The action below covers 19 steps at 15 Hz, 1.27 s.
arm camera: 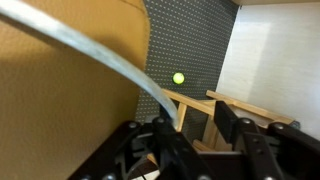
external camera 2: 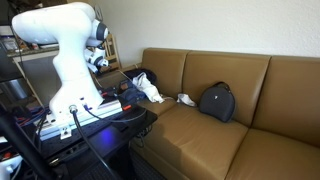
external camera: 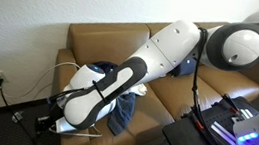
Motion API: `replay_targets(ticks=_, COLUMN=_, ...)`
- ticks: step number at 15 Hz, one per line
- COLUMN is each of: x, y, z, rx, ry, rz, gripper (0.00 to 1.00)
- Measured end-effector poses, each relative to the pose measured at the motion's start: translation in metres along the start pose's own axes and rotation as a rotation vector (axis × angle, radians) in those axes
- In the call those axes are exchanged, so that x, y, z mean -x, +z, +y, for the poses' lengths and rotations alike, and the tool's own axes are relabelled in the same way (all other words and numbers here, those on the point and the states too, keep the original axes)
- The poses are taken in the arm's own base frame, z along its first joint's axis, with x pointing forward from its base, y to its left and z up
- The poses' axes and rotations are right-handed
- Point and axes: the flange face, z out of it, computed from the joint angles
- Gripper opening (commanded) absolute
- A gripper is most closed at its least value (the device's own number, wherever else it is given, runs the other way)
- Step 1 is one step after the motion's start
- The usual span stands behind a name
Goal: Put the white adapter on the floor
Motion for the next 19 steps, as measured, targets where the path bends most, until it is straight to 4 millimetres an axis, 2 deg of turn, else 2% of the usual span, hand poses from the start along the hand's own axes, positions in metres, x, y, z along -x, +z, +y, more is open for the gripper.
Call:
replay_targets(ticks=2, x=-0.008, y=-0.011, z=-0.004, rx=0.035, ry=0.074, rz=-0.064, gripper=0.97)
replay_targets(ticks=7, x=-0.026, y=-0.046, z=-0.011, rx=0.166, ry=0.196, rz=-0.201, gripper=1.00)
replay_targets(ticks=11, x=-0.067, y=-0.101, z=-0.010, rx=0.275, ry=0.188, rz=-0.092, gripper=1.00)
replay_targets(ticks=13, x=-0.080, y=-0.133, z=-0.006, rx=0.304, ry=0.207, rz=-0.045, gripper=1.00)
replay_targets(ticks=16, x=-0.085, y=-0.175, z=0.010, rx=0.333, ry=0.263, rz=-0.031, gripper=1.00)
replay_targets(ticks=19, x=-0.080, y=-0.205, z=0.049, rx=0.410, ry=0.344, rz=-0.017, gripper=1.00)
